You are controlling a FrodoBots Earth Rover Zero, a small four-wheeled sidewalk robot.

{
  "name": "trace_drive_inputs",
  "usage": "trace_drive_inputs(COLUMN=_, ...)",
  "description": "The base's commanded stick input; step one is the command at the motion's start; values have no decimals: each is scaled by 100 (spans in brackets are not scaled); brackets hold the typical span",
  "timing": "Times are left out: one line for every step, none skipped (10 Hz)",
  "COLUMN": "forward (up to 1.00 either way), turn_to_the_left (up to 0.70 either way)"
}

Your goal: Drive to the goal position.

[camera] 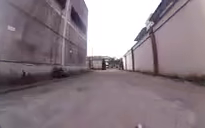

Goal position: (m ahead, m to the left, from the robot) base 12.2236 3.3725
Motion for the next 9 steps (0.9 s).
trace_drive_inputs(forward=100, turn_to_the_left=0)
trace_drive_inputs(forward=100, turn_to_the_left=0)
trace_drive_inputs(forward=100, turn_to_the_left=-26)
trace_drive_inputs(forward=100, turn_to_the_left=-27)
trace_drive_inputs(forward=100, turn_to_the_left=0)
trace_drive_inputs(forward=100, turn_to_the_left=0)
trace_drive_inputs(forward=100, turn_to_the_left=0)
trace_drive_inputs(forward=100, turn_to_the_left=0)
trace_drive_inputs(forward=100, turn_to_the_left=0)
